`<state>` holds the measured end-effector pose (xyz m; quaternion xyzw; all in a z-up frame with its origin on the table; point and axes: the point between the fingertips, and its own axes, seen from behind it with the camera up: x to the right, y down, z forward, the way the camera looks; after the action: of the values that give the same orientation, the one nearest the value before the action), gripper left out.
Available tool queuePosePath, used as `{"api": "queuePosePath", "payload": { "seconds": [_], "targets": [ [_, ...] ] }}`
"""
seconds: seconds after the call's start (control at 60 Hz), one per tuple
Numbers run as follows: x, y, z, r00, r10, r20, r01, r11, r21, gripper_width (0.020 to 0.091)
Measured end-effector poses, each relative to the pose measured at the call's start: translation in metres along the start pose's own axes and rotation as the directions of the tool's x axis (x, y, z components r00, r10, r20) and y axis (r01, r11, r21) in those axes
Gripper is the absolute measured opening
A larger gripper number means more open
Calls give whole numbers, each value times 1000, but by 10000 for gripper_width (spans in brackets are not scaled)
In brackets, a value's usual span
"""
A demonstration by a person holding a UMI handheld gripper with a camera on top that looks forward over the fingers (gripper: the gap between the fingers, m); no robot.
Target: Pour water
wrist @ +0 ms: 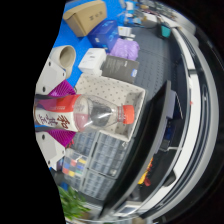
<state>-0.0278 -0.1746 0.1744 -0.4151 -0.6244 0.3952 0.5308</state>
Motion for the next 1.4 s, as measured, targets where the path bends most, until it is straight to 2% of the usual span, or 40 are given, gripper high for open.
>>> {"api": "queuePosePath", "payload": {
  "seconds": [0.017, 0.067, 0.233, 0.417, 0.433, 0.45, 0.583, 0.767, 0.783, 0.8, 0.833, 0.867, 0.883, 0.9, 0.917, 1.2, 1.4],
  "targets": [
    [12, 2, 2, 999, 24, 36, -24, 1000, 8, 370],
    [15, 9, 4, 994, 97, 55, -98, 995, 13, 371],
    [11, 37, 15, 962, 266, 67, -267, 963, 19, 370],
    [3, 67, 30, 946, 311, 86, -314, 949, 16, 377],
    [1, 71, 30, 947, 309, 89, -311, 950, 12, 439],
    [2, 67, 29, 949, 303, 94, -307, 951, 41, 387],
    [2, 68, 28, 957, 279, 76, -284, 956, 65, 393],
    [3, 69, 27, 948, 310, 68, -313, 949, 32, 512],
    [3, 70, 26, 949, 307, 66, -310, 950, 29, 535],
    [4, 71, 25, 950, 305, 64, -307, 951, 22, 610],
    [5, 72, 22, 950, 306, 57, -307, 952, 13, 660],
    [7, 73, 18, 950, 306, 52, -307, 952, 10, 766],
    [7, 73, 16, 951, 306, 52, -307, 952, 10, 797],
    [5, 72, 13, 951, 306, 53, -307, 952, 11, 793],
    [5, 72, 10, 950, 307, 54, -308, 951, 11, 832],
    [-4, 83, -62, 933, 359, 10, -358, 933, -38, 860],
    [-45, 96, -106, 944, 330, 5, -328, 940, -93, 857]
  ]
}}
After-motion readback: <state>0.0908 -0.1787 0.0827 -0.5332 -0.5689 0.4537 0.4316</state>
